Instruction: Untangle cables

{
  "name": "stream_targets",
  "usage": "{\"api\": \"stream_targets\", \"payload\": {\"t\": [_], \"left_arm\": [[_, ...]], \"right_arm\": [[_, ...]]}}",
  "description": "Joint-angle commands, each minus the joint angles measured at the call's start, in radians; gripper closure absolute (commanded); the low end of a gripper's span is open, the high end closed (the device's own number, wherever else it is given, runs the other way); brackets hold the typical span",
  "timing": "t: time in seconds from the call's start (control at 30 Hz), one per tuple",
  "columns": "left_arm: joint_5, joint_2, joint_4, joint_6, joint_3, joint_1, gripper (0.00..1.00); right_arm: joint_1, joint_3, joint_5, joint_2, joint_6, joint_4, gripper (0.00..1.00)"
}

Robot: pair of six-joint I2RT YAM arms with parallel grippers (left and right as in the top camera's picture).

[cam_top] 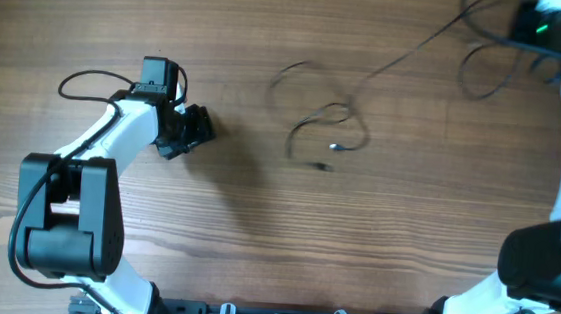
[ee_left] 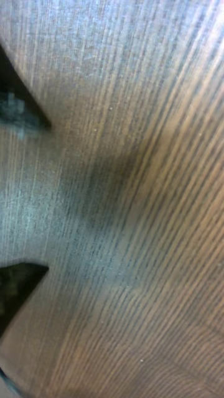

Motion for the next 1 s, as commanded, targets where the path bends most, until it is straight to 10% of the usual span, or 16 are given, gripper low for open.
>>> {"api": "stream_targets", "payload": {"t": [0.0, 0.33, 0.43, 0.53, 0.97], "left_arm": [[-0.007, 0.002, 0.0, -0.002, -0.007, 0.0, 0.43], [0.248, 0.002, 0.126, -0.032, -0.007, -0.124, 0.22], [0.181, 0.002, 0.139, -0.029, -0.007, -0.195, 0.18], [0.161, 0.002, 0.151, -0.028, -0.007, -0.233, 0.14], [0.143, 0.009, 0.151, -0.029, -0.007, -0.256, 0.11]], "right_arm": [[-0.084, 0.147, -0.057, -0.021, -0.018, -0.031, 0.96], [-0.053, 0.149, -1.117, -0.023, -0.42, 0.009, 0.96], [-0.052, 0.148, -0.318, -0.02, -0.092, 0.137, 0.96], [-0.063, 0.148, 0.109, -0.02, -0.056, 0.252, 0.96], [-0.299, 0.149, 0.071, 0.388, -0.074, 0.451, 0.96]]}}
